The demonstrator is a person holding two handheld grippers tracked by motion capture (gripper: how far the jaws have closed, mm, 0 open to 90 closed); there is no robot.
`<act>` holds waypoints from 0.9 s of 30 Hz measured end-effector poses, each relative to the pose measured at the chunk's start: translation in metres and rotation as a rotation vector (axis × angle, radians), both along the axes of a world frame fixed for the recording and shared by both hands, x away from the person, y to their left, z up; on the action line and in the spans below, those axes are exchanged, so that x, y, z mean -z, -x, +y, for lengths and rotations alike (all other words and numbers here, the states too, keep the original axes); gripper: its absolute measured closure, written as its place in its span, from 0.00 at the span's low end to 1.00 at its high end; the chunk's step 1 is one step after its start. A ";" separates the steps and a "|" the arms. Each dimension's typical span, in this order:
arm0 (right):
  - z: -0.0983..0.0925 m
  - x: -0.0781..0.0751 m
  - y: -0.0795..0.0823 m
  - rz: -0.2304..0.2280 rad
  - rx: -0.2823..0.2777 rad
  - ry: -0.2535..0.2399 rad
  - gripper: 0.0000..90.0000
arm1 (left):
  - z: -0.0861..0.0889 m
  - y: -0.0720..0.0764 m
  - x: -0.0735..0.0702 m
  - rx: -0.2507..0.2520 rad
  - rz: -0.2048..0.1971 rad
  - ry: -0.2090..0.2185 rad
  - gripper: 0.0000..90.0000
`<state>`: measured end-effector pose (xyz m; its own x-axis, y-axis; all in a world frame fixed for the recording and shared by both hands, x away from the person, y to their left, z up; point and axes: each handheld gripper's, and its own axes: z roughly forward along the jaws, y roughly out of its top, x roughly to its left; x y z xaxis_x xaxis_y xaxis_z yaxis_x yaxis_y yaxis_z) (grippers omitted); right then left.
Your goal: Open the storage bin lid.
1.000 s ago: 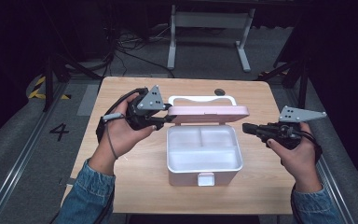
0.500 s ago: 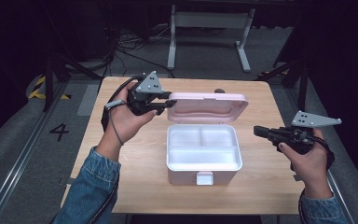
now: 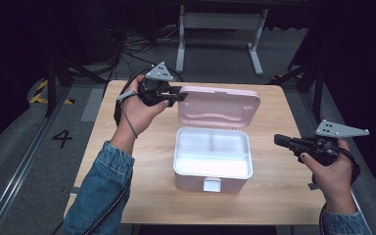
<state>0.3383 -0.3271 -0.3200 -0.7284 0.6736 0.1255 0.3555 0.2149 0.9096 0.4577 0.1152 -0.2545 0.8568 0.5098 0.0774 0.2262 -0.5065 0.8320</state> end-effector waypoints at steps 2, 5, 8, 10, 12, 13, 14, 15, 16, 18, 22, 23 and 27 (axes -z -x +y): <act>-0.002 0.000 0.001 -0.004 0.004 0.003 1.00 | 0.000 -0.005 0.000 -0.011 0.015 0.000 0.82; -0.004 0.001 0.001 -0.003 0.007 0.003 1.00 | -0.001 -0.013 0.001 -0.022 0.030 0.007 0.83; -0.005 0.001 0.002 -0.001 0.009 0.000 1.00 | -0.001 -0.021 0.003 -0.028 0.058 0.038 0.83; -0.006 0.001 0.003 -0.002 0.012 0.000 1.00 | -0.001 -0.027 0.005 -0.029 0.076 0.060 0.84; -0.007 0.001 0.003 -0.001 0.015 0.000 1.00 | -0.001 -0.031 0.006 -0.031 0.085 0.071 0.84; -0.007 0.001 0.003 -0.001 0.014 -0.001 1.00 | -0.001 -0.033 0.007 -0.036 0.089 0.082 0.84; -0.007 0.001 0.003 0.000 0.013 -0.001 1.00 | -0.001 -0.035 0.008 -0.038 0.099 0.088 0.84; -0.007 0.001 0.003 0.000 0.012 0.000 1.00 | -0.001 -0.037 0.008 -0.041 0.109 0.088 0.84; -0.007 0.001 0.003 0.000 0.012 -0.001 1.00 | -0.002 -0.039 0.008 -0.045 0.120 0.091 0.84; -0.008 0.001 0.003 -0.006 0.013 0.001 1.00 | -0.002 -0.043 0.009 -0.054 0.127 0.089 0.84; -0.010 0.001 0.005 -0.004 0.018 -0.002 1.00 | -0.005 -0.051 0.011 -0.076 0.149 0.083 0.84; -0.011 0.001 0.005 -0.002 0.018 0.000 1.00 | -0.006 -0.053 0.012 -0.087 0.158 0.083 0.84; -0.014 0.002 0.006 -0.003 0.023 0.000 1.00 | -0.008 -0.061 0.015 -0.107 0.171 0.075 0.84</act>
